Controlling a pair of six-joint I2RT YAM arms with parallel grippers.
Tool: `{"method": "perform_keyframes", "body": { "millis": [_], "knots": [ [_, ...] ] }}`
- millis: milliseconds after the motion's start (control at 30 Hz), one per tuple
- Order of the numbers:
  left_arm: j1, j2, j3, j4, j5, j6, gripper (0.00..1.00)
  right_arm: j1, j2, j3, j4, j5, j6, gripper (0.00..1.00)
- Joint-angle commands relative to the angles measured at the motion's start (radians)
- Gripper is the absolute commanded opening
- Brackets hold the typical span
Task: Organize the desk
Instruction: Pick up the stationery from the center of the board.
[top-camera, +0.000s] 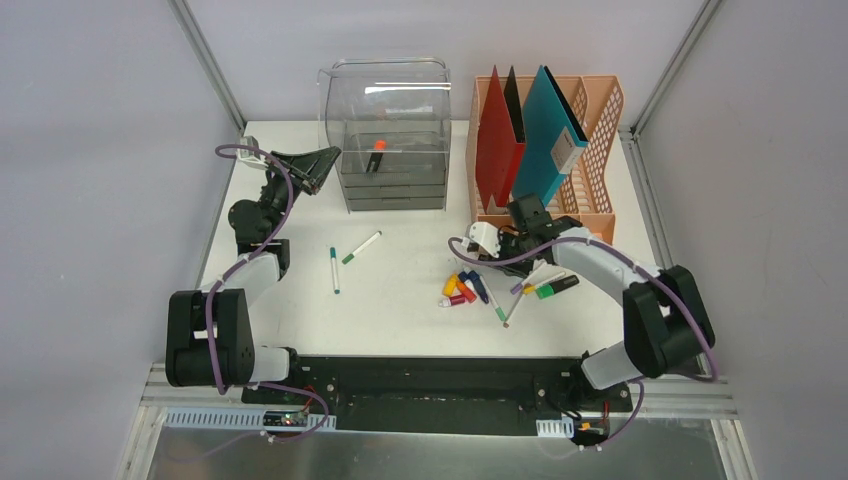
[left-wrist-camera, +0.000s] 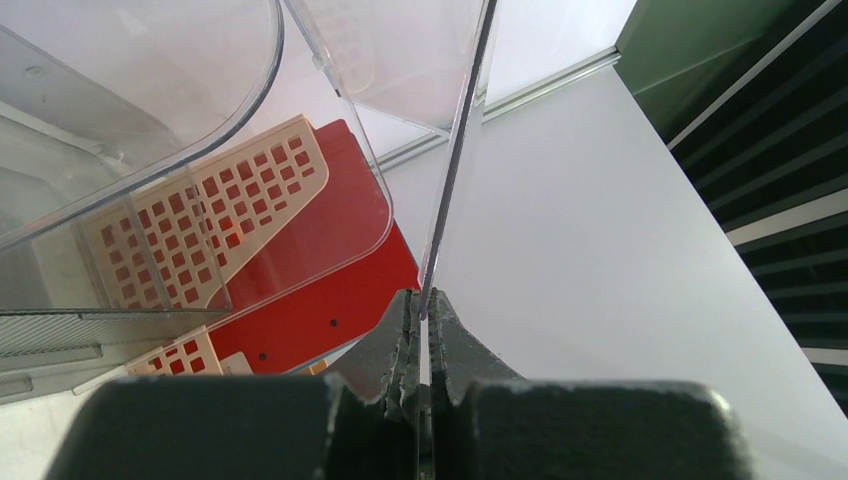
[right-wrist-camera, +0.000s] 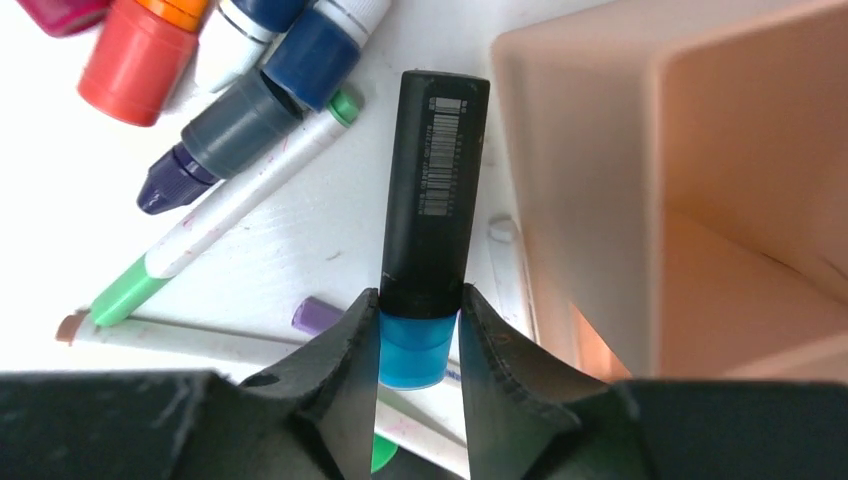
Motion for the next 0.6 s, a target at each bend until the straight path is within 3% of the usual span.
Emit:
{"method": "perform_keyframes", "body": {
  "millis": [0, 267, 567],
  "knots": [
    [0.005, 0.000, 0.038, 0.096, -0.017, -0.020, 0.00, 0.003, -0.132, 0.048, -0.036, -0.008, 0.079, 0.00],
    [0.005, 0.000, 0.041, 0.083, -0.020, -0.038, 0.00, 0.035, -0.226, 0.142, -0.159, -0.065, 0.105, 0.00],
    [0.005, -0.042, 0.064, -0.025, -0.039, -0.039, 0.00, 0.297, -0.114, 0.364, -0.123, 0.187, 0.033, 0.00]
  ]
}}
